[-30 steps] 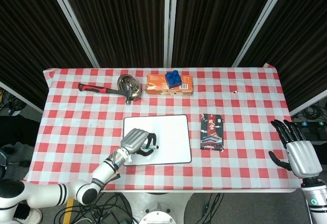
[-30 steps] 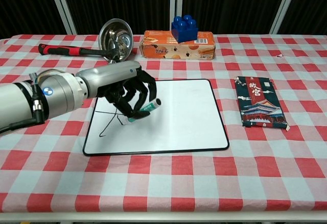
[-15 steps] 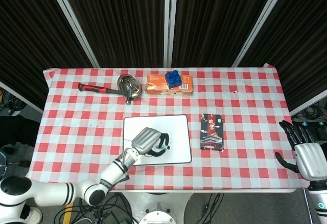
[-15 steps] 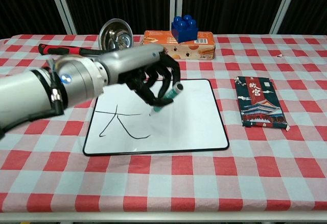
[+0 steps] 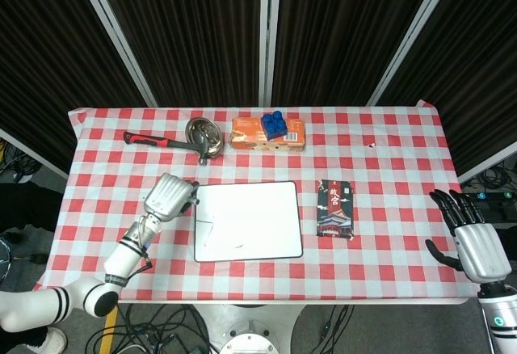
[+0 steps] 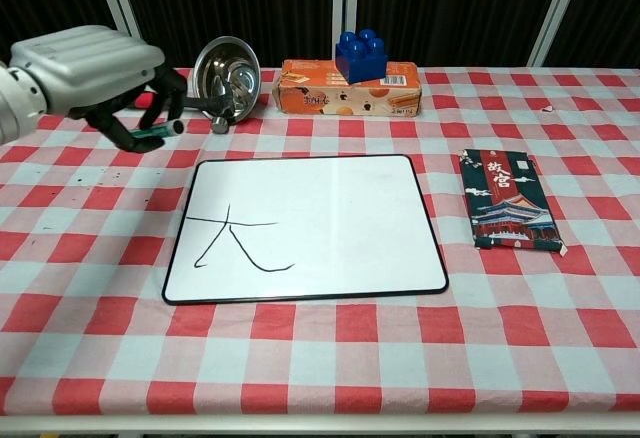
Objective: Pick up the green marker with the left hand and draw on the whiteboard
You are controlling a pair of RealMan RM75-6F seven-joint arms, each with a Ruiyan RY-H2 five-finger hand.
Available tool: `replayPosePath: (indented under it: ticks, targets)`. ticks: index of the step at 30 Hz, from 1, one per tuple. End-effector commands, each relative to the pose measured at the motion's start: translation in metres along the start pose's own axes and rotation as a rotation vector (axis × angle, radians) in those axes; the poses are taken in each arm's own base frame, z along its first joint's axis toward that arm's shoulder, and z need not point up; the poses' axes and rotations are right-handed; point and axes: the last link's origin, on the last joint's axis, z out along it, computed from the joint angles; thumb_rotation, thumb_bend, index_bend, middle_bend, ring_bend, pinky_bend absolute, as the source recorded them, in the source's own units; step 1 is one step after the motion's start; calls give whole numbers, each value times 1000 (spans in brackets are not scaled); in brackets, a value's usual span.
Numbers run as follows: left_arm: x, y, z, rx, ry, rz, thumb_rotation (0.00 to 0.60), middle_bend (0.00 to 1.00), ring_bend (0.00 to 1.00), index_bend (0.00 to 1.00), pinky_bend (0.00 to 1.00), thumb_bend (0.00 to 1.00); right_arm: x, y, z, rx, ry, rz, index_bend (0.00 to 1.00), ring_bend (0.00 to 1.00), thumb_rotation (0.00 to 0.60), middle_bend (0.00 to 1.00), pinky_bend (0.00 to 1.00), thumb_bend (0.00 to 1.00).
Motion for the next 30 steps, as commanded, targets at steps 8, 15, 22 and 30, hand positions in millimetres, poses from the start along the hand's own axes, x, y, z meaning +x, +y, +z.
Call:
replayPosePath:
  ticks: [8,15,22,30]
  targets:
    - [-56,-18,-19,124,-120,230,600,498,670,399,987,341,0,0,-1,-6,-3,-4,0,0,600,67,92,218]
    - [-40,4,-25,125,-107,44,600,268,430,102,885,160,2,0,-3,-22,-3,-13,0,0,600,67,99,219]
    - [22,-56,-61,281,140,-404,600,248,352,96,610,70,5,2,-5,-42,-6,-21,0,0,600,67,100,221]
    - [13,-136,-160,456,118,-237,600,241,198,121,171,68,4,1,-4,-45,8,-11,0,0,600,67,66,221]
